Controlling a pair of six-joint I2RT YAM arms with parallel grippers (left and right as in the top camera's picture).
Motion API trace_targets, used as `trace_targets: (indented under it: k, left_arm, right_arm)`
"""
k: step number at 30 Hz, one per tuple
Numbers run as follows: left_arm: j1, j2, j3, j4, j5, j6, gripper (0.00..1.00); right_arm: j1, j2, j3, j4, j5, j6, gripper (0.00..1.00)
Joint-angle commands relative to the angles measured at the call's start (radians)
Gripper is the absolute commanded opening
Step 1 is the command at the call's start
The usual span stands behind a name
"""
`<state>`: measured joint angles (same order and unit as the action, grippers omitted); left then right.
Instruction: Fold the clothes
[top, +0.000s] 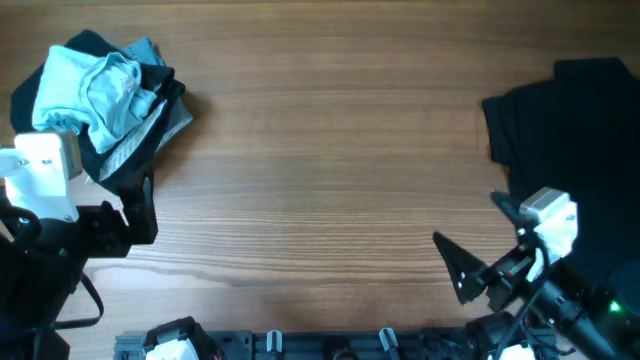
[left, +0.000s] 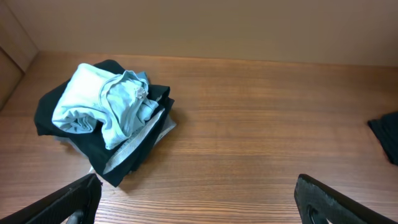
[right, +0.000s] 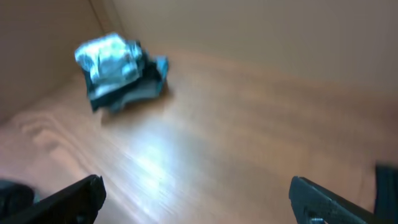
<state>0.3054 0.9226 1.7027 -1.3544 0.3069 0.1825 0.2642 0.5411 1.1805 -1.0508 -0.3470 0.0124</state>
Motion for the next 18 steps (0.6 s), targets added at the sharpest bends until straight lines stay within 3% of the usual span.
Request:
trace_targets:
  k: [1,4,8,14,18]
  left_arm:
    - [-0.006,-0.003,-0.001,0.002,-0.01,0.02,1.0]
    - [-0.006,-0.003,-0.001,0.002,-0.01,0.02,1.0]
    - [-0.006,-0.003,-0.001,0.002,-0.01,0.02,1.0]
    - [-0.006,-0.003,-0.001,0.002,-0.01,0.02,1.0]
    - [-0.006,-0.003,-0.001,0.002,-0.01,0.02,1.0]
  right_arm:
    - [0.004,0.001,-0.027,-0.1,0.046,-0.037,1.0]
    - [0.004,-0.062,-0.111,-0.006,0.132,-0.119,1.0]
    - [0.004,-0.275,-0.42,0.333,0.145,-0.29,1.0]
    - [-0.016,-0.526,-0.758,0.504,0.135,-0.3,1.0]
    - [-0.016,-0.538,-0.932,0.72,0.095,-0.3,1.0]
